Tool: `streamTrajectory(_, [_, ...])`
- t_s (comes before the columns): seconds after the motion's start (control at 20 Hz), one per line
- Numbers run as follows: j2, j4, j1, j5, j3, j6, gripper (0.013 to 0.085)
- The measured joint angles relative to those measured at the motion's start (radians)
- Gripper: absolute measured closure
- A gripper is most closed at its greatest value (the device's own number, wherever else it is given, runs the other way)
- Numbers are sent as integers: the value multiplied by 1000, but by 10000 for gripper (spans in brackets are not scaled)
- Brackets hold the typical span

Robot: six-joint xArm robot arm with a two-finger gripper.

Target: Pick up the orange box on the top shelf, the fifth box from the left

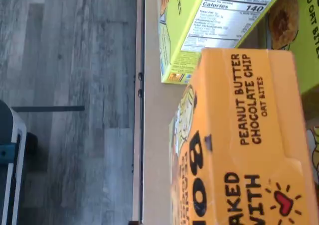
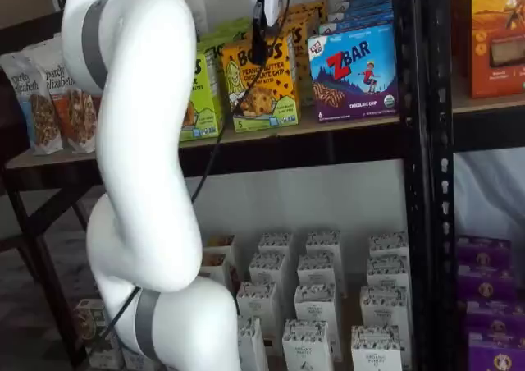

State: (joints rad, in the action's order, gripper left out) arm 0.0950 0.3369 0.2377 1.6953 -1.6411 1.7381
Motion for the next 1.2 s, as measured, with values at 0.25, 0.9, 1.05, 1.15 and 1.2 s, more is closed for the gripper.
streamTrajectory(0.25, [-3, -27, -9, -2, 2, -1, 130])
streamTrajectory(0.9, [-15, -42, -14, 27, -14, -5, 130])
streamTrajectory(1.05, [-5, -43, -17, 7, 3, -5, 130])
streamTrajectory(1.15, [-1, -42, -18, -1, 11, -6, 130])
streamTrajectory(1.2, [2, -41, -19, -6, 15, -6, 130])
